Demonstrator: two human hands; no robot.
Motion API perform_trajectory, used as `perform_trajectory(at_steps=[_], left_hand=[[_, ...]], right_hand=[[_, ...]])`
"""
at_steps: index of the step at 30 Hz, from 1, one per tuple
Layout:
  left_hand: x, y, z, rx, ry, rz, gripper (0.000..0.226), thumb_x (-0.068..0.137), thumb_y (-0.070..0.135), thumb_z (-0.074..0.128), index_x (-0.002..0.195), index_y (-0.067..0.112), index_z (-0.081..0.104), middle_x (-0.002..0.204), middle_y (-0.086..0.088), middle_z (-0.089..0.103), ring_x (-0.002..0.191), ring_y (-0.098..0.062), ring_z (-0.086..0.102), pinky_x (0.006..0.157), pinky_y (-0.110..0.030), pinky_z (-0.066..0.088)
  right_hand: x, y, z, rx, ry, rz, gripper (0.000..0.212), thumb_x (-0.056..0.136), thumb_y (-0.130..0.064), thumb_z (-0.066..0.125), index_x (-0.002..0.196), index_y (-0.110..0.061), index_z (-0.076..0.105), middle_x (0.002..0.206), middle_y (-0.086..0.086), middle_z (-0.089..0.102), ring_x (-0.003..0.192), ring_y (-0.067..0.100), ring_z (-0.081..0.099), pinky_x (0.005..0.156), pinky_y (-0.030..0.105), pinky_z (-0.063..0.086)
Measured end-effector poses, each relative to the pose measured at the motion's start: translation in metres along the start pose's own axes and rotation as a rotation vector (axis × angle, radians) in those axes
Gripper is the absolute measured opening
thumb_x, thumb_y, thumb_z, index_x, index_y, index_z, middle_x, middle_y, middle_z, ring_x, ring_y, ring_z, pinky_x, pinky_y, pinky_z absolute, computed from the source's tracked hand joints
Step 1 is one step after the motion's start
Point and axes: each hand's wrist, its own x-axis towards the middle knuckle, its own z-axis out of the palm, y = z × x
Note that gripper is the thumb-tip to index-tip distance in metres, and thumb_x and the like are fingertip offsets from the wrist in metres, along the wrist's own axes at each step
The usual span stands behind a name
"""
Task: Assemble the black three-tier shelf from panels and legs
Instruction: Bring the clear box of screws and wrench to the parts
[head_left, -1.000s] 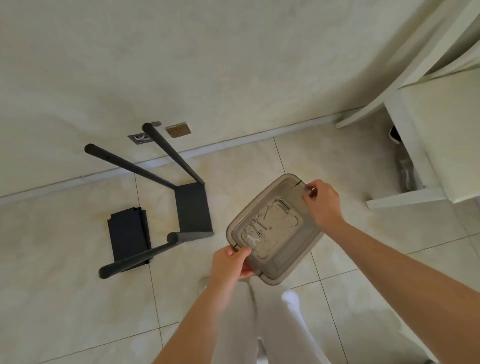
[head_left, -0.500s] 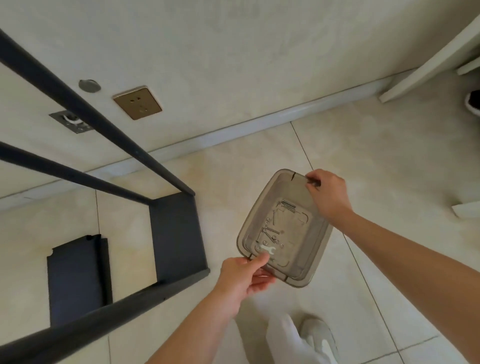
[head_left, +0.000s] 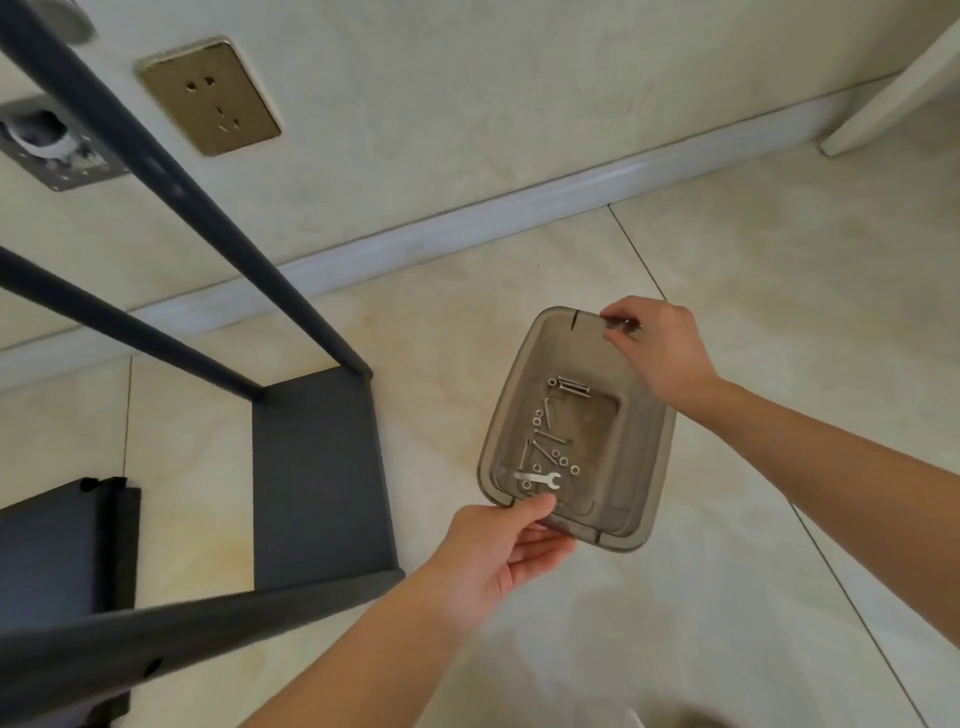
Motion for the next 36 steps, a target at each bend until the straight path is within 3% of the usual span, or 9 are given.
perform_trajectory(at_steps=[3, 6, 9, 14, 18, 23, 26, 32, 36], left_hand=[[0.001, -0.008, -0.001, 0.028, -0.023, -0.029, 0.032, 0.092, 0.017, 0.074, 0.104, -0.012, 0.065, 0.095, -0.026, 0.075, 0.083, -0.031, 0.077, 0.063, -0.029, 0.062], [-0.007, -0.01, -0.005, 0.131, -0.013, -0.093, 0.044, 0.091, 0.032, 0.075, 0.107, -0.008, 0.062, 0.104, -0.026, 0.074, 0.084, -0.036, 0.076, 0.064, -0.033, 0.062], [-0.009, -0.008, -0.009, 0.308, 0.143, -0.017, 0.05, 0.089, 0.05, 0.072, 0.114, 0.012, 0.052, 0.115, -0.012, 0.06, 0.085, -0.033, 0.076, 0.068, -0.034, 0.063], [0.011, 0.002, -0.017, 0.424, 0.329, 0.34, 0.043, 0.094, 0.044, 0.067, 0.129, 0.028, 0.047, 0.127, 0.004, 0.057, 0.113, -0.018, 0.059, 0.102, -0.04, 0.051], [0.021, 0.005, -0.015, 0.479, 0.295, 0.474, 0.027, 0.098, 0.028, 0.062, 0.123, 0.034, 0.055, 0.114, 0.009, 0.067, 0.103, -0.012, 0.065, 0.089, -0.031, 0.051], [0.023, -0.001, -0.008, 0.508, 0.29, 0.492, 0.013, 0.104, 0.024, 0.05, 0.102, 0.032, 0.061, 0.108, -0.003, 0.068, 0.106, -0.027, 0.066, 0.101, -0.05, 0.052], [0.02, -0.004, -0.008, 0.506, 0.3, 0.502, 0.012, 0.105, 0.025, 0.05, 0.101, 0.029, 0.061, 0.109, -0.007, 0.068, 0.106, -0.029, 0.065, 0.1, -0.052, 0.051], [0.024, -0.006, -0.012, 0.494, 0.303, 0.513, 0.011, 0.105, 0.025, 0.049, 0.102, 0.026, 0.059, 0.109, -0.012, 0.067, 0.107, -0.034, 0.065, 0.097, -0.049, 0.054], [0.029, 0.002, -0.013, 0.439, 0.275, 0.499, 0.011, 0.105, 0.025, 0.051, 0.098, 0.029, 0.058, 0.107, -0.007, 0.066, 0.099, -0.024, 0.066, 0.091, -0.039, 0.059]], right_hand=[[-0.006, -0.006, 0.0, -0.035, -0.033, -0.037, 0.021, 0.093, -0.012, 0.063, 0.113, -0.014, 0.069, 0.107, 0.002, 0.071, 0.1, 0.02, 0.063, 0.09, 0.03, 0.047], [-0.02, -0.011, -0.003, -0.121, 0.004, -0.039, 0.034, 0.095, -0.013, 0.058, 0.13, -0.013, 0.06, 0.129, 0.008, 0.061, 0.12, 0.029, 0.052, 0.1, 0.037, 0.042], [-0.054, -0.013, -0.007, 0.078, 0.135, 0.24, 0.049, 0.096, -0.02, 0.058, 0.143, -0.014, 0.043, 0.143, 0.007, 0.045, 0.13, 0.027, 0.044, 0.102, 0.035, 0.038], [-0.118, -0.012, 0.003, 0.358, 0.075, 0.504, 0.061, 0.095, -0.025, 0.061, 0.147, -0.014, 0.031, 0.14, 0.006, 0.048, 0.113, 0.021, 0.054, 0.096, 0.04, 0.047], [-0.14, -0.017, 0.012, 0.447, 0.051, 0.556, 0.056, 0.096, -0.019, 0.058, 0.145, -0.015, 0.033, 0.133, 0.004, 0.053, 0.107, 0.022, 0.059, 0.088, 0.035, 0.048], [-0.147, -0.023, 0.014, 0.464, -0.002, 0.58, 0.048, 0.098, -0.01, 0.047, 0.143, -0.018, 0.033, 0.119, 0.001, 0.059, 0.086, 0.008, 0.06, 0.066, 0.024, 0.049], [-0.143, -0.026, 0.012, 0.469, -0.025, 0.6, 0.048, 0.098, -0.007, 0.044, 0.143, -0.02, 0.033, 0.122, -0.002, 0.055, 0.086, 0.013, 0.06, 0.08, 0.041, 0.056], [-0.124, -0.03, 0.009, 0.435, -0.076, 0.568, 0.049, 0.097, -0.007, 0.044, 0.143, -0.021, 0.034, 0.122, -0.001, 0.053, 0.084, 0.013, 0.06, 0.084, 0.048, 0.057], [-0.116, -0.031, 0.01, 0.433, -0.088, 0.585, 0.05, 0.097, -0.008, 0.043, 0.144, -0.02, 0.032, 0.125, 0.003, 0.053, 0.085, 0.015, 0.059, 0.084, 0.05, 0.056]])
